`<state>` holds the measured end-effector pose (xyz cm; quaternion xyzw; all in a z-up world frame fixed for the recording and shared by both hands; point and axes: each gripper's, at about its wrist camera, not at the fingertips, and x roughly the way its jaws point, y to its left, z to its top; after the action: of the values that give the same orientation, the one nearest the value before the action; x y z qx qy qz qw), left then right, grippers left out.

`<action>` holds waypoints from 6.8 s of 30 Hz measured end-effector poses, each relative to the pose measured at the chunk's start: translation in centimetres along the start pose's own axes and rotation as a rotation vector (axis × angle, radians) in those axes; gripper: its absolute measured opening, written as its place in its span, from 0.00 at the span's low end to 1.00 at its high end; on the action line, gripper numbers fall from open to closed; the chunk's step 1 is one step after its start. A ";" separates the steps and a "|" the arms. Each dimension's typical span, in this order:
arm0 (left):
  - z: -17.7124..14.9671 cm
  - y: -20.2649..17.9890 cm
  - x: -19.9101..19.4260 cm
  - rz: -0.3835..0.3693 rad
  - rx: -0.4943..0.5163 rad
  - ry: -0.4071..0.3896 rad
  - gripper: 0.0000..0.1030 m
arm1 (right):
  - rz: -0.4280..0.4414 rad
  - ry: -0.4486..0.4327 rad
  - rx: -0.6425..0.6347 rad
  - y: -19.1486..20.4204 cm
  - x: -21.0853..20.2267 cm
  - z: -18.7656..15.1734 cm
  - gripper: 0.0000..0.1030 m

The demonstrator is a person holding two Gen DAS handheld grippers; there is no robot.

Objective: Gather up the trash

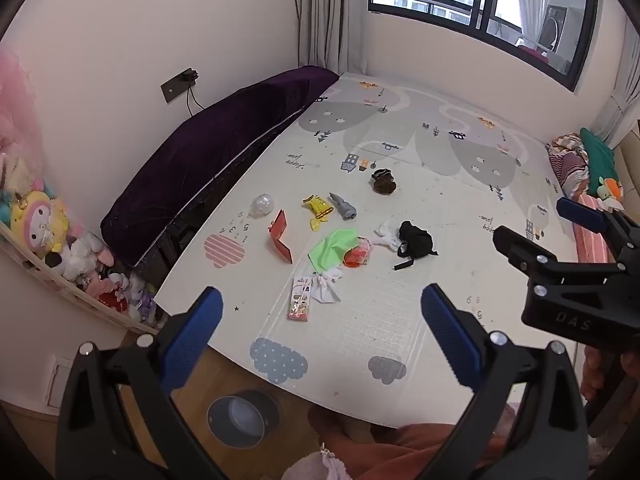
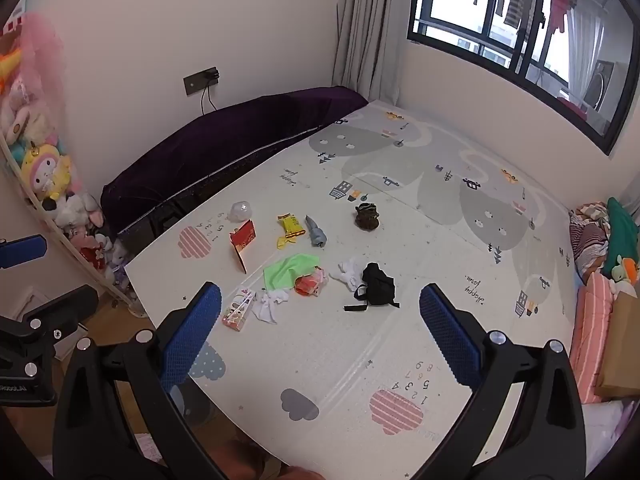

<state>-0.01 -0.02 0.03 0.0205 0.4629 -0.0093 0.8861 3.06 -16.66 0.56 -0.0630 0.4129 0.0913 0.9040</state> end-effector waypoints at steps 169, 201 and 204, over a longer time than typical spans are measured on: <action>-20.4 13.4 37.3 0.042 -0.318 0.136 0.53 | 0.385 0.281 -0.546 18.2 40.7 -16.0 0.01; -57.7 26.5 23.2 0.552 -1.393 0.252 0.54 | 0.936 0.359 -1.469 55.2 29.7 -42.0 0.04; -59.2 26.1 23.1 0.562 -1.429 0.243 0.54 | 0.926 0.377 -1.469 56.3 30.9 -43.3 0.34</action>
<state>-34.47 28.73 -51.96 -0.4384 0.4279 0.5187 0.5963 -21.15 33.56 -53.19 -0.4677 0.3760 0.6778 0.4248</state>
